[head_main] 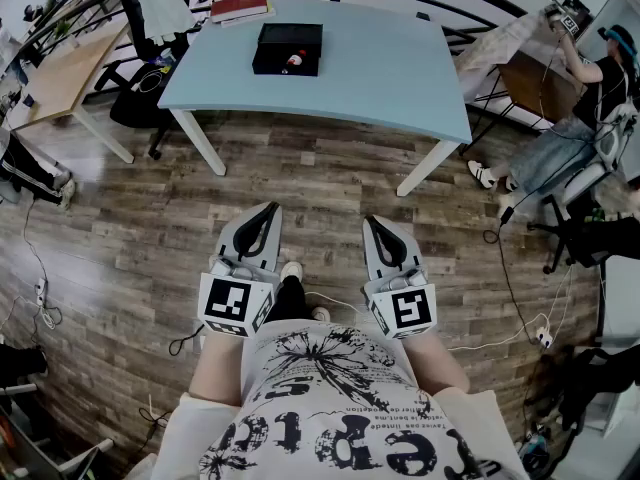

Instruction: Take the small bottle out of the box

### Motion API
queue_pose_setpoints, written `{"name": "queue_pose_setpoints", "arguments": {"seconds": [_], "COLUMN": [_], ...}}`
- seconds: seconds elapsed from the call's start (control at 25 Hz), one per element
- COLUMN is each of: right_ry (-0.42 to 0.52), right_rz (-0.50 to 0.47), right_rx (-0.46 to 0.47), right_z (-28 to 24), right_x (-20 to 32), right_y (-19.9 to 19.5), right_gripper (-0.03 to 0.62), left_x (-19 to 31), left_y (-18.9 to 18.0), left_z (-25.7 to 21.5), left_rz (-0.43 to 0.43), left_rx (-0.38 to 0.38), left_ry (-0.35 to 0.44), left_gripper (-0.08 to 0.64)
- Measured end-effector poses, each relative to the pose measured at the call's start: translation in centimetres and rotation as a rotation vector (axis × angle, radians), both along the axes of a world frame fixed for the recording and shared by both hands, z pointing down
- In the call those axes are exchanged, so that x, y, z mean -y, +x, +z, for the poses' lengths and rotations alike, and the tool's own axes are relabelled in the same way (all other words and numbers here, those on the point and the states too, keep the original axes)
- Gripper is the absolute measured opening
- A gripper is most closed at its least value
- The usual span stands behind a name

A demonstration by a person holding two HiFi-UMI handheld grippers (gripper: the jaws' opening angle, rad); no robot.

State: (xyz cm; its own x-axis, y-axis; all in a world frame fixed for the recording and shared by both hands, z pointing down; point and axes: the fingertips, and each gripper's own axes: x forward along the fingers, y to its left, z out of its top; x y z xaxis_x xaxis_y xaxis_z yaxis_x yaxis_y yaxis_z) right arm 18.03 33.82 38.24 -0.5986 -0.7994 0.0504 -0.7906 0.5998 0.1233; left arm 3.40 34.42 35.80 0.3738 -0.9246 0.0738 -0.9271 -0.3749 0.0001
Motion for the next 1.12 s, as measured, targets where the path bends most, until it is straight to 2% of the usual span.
{"name": "queue_pose_setpoints", "arguments": {"seconds": [0.36,0.56,0.76,0.96,1.12], "right_ry": [0.001,-0.013,-0.040,-0.056,-0.059], "right_rz": [-0.010,-0.005,0.012,0.009,0.008], "right_rx": [0.002,0.049,0.058,0.039,0.022], "right_z": [0.0,0.0,1.2,2.2,2.7], "right_x": [0.6,0.7,2.0,4.5,8.3], "right_y": [-0.2,0.1,0.2,-1.3,-3.8], "right_gripper": [0.010,0.011,0.011,0.011,0.011], "left_x": [0.6,0.7,1.5,4.0,8.0], "left_y": [0.2,0.1,-0.3,-2.0,-4.5], "left_z": [0.3,0.6,1.6,2.8,3.3], "left_rz": [0.003,-0.005,-0.009,-0.022,-0.021], "left_rx": [0.001,0.001,-0.002,-0.018,-0.032], "left_ry": [-0.010,-0.022,-0.047,-0.063,-0.065], "left_gripper": [0.021,0.021,0.021,0.021,0.021]}}
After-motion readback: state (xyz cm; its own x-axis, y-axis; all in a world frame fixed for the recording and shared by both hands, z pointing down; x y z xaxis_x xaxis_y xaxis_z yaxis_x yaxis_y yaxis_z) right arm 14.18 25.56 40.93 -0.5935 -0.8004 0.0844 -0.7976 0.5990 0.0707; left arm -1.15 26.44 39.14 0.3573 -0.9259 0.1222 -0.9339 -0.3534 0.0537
